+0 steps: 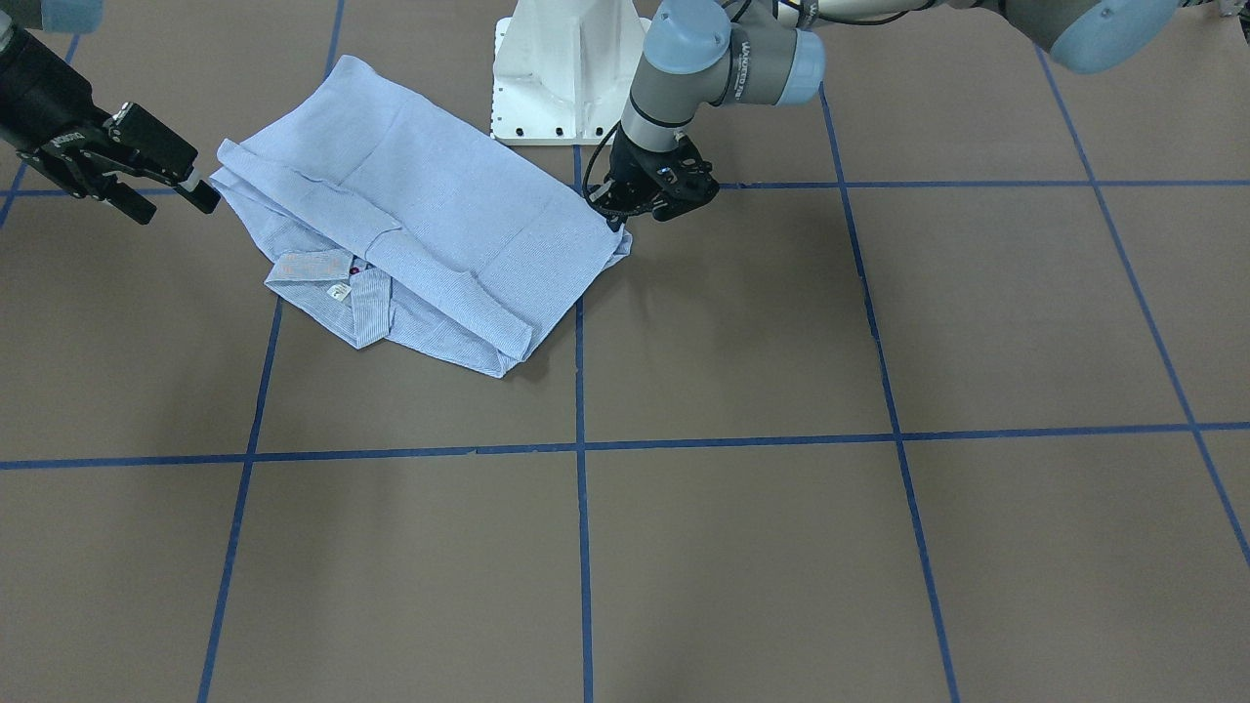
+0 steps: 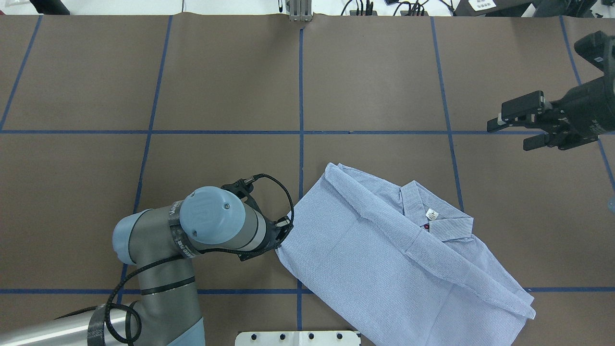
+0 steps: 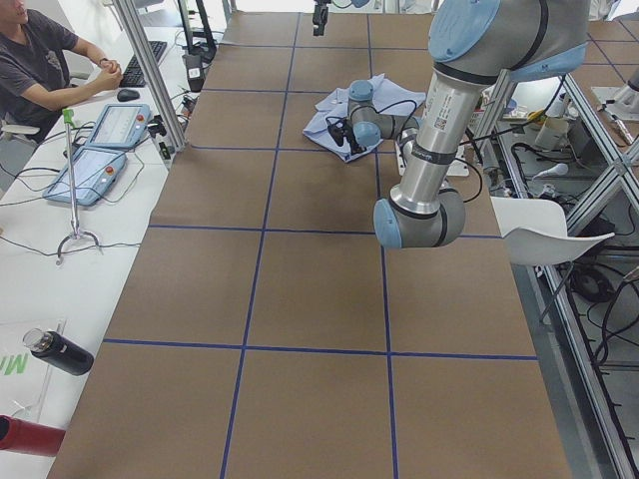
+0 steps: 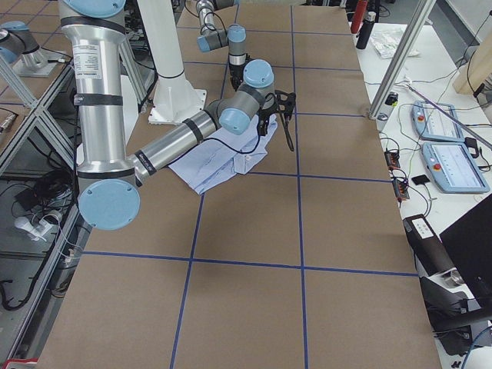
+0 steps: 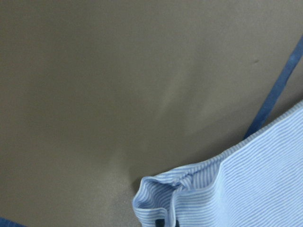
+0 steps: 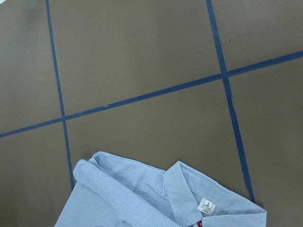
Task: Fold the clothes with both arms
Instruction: 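Drag the shirt edge with the left gripper away from the robot, rotating the shirt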
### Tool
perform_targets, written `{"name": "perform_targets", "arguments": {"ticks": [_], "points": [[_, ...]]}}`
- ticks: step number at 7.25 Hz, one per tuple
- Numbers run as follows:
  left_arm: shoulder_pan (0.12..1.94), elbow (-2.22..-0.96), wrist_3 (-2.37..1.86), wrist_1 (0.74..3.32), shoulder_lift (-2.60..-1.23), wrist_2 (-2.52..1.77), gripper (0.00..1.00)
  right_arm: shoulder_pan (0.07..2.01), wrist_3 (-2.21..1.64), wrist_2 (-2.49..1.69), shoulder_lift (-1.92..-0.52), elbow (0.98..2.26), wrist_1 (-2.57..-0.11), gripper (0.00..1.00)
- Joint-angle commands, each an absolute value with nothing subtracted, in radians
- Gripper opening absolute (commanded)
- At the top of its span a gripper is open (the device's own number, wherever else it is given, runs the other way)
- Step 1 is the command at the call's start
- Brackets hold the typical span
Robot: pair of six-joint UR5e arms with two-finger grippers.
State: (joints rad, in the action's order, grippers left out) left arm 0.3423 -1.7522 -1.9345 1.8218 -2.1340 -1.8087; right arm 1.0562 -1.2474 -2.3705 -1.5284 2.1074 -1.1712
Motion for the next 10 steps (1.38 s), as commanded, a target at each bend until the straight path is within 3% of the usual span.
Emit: {"name": "perform_targets", "arguments": {"ticks": [1, 4, 7, 10], "points": [[0.402, -1.737, -1.858, 1.822, -2.135, -1.809, 0.0, 1.068, -1.246, -2.347, -1.525, 2.079, -1.173, 0.0], [0.523, -1.686, -1.743, 1.832, -2.149, -1.809, 0.0, 1.098, -1.22, -2.347, -1.471, 2.008, -1.175, 0.0], [0.642, -1.469, -1.686, 1.923, -2.27, -1.807, 0.0, 1.124, -1.12, -2.345, -1.396, 1.898, -1.174, 0.0], [0.696, -1.252, -1.639, 2.016, -2.403, -1.694, 0.0, 1.134, -1.065, -2.35, -1.402, 1.893, -1.17, 0.0]]}}
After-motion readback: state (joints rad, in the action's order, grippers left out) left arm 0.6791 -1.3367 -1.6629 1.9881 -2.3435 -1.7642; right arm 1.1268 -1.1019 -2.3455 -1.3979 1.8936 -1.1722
